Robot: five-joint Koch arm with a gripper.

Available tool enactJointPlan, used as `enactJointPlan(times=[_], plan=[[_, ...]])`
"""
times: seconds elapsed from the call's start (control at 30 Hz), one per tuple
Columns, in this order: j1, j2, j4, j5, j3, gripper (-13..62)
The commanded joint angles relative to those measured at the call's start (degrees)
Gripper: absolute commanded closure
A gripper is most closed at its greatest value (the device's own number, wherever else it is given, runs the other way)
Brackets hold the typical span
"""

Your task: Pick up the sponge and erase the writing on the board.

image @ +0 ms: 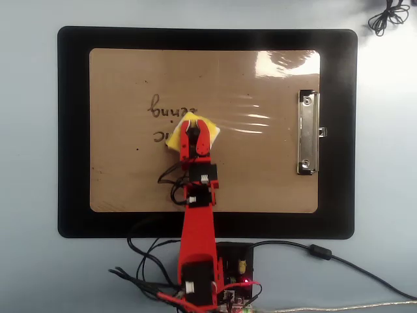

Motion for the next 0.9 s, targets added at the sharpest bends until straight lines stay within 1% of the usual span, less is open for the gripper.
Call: enactJointPlan(times=[0.0, 0.03, 0.1, 0.2, 0.23, 0.3, 0.33, 0.37, 0.47, 0.5, 0.57, 0.6, 0.63, 0.7, 0.73, 0.8, 0.83, 0.87], plan=[[-1.4, -14.2, -1.2, -1.3, -13.1, 57.3], [-1.5, -17.3, -0.5, -1.3, -18.1, 57.3], [-1.8, -15.6, -0.4, -1.3, -15.2, 57.2], [-4.1, 2.0, -0.5, -1.5, 5.9, 57.3], [-5.4, 10.7, -0.4, -1.7, 14.6, 57.2], [-6.1, 20.3, -0.6, -1.8, 23.5, 57.2], [-6.0, 22.3, -0.1, -1.6, 25.2, 57.3], [-6.0, 21.1, -0.2, -1.5, 24.2, 57.3], [-5.4, 4.7, -0.5, -1.5, 6.6, 57.3], [-5.1, -2.6, -0.9, -1.4, -1.8, 57.3], [-3.9, -11.7, -0.7, -1.5, -12.6, 57.3], [-3.5, -11.0, -0.8, -1.4, -11.8, 57.3], [-3.4, -8.1, -0.8, -1.3, -8.8, 57.3], [-3.3, 3.9, -0.8, -1.4, 4.7, 57.3], [-3.2, 13.1, -0.6, -1.5, 13.7, 57.3], [-2.8, 24.9, -0.2, -1.3, 24.7, 57.3], [-1.9, 29.2, -0.1, -1.1, 28.3, 57.3], [-0.7, 28.7, -0.1, -1.1, 27.9, 57.3]])
